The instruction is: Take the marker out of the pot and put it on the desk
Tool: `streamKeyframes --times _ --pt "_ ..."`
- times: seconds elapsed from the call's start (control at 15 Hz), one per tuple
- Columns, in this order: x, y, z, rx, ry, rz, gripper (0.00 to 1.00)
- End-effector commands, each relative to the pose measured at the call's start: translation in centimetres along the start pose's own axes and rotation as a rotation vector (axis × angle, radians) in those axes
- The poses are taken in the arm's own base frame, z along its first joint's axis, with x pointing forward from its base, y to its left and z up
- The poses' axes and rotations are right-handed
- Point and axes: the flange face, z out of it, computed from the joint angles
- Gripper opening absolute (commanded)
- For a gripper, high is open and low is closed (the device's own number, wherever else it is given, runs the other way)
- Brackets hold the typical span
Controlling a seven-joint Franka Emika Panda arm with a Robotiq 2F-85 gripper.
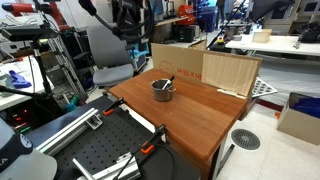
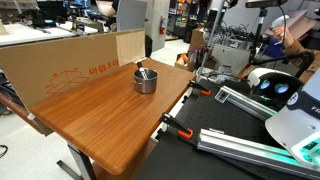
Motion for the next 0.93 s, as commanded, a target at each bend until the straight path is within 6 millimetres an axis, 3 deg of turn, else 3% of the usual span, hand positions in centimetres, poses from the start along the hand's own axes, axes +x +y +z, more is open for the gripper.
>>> streamKeyframes --times 0.0,0.4,0.87 --pt "1.9 -0.9 2.6 0.002 0.007 0.070 1.00" --pt "6.1 -1.3 7.6 -0.030 0.023 0.192 1.00" --pt "11.1 -1.2 11.6 -0.048 0.018 0.260 1.00"
